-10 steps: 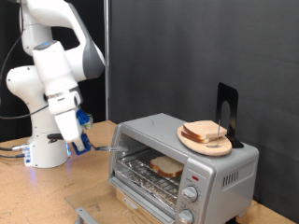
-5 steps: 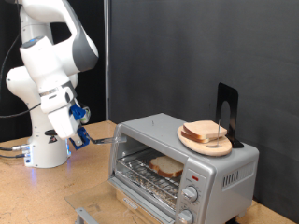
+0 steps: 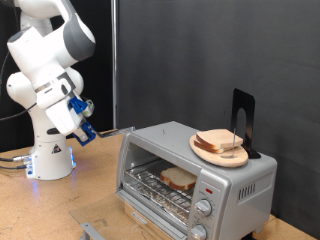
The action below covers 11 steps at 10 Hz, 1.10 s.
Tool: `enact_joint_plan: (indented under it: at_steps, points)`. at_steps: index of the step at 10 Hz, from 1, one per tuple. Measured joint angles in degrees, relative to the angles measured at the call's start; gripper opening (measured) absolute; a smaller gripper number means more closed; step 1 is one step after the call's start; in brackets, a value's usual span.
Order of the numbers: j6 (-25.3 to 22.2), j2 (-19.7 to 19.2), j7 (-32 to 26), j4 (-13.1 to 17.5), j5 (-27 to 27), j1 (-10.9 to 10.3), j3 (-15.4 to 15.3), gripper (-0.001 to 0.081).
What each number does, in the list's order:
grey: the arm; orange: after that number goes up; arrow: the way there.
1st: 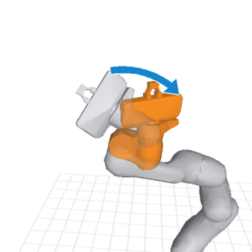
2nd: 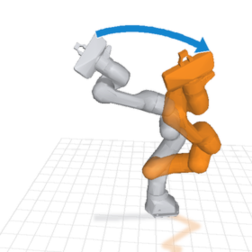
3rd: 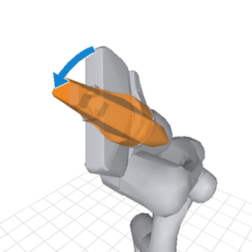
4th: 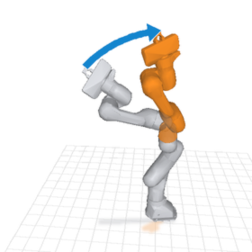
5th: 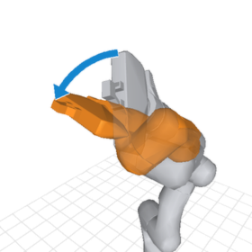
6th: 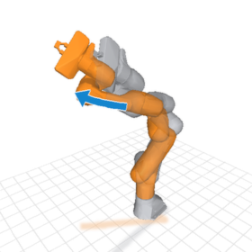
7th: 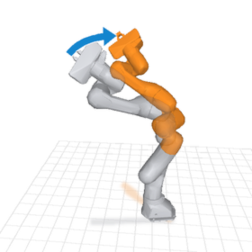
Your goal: Make a piece of toast with the oven
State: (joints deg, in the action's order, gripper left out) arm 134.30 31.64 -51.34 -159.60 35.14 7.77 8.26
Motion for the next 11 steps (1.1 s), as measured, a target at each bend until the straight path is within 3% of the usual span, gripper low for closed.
enact_joint_plan:
  at_steps: [2,5,7,11]
  points:
    - [-0.9,-0.1,-0.9,0.0,1.2,-0.6,0.2,0.0400]
    - [-5.6,1.4,-2.0,1.3,8.6,-5.2,-0.1,0.0400]
    - [-5.5,3.0,2.2,1.9,10.1,-7.3,-3.4,0.0400]
    - [1.3,3.9,13.8,2.7,11.4,-9.4,-14.3,0.0400]
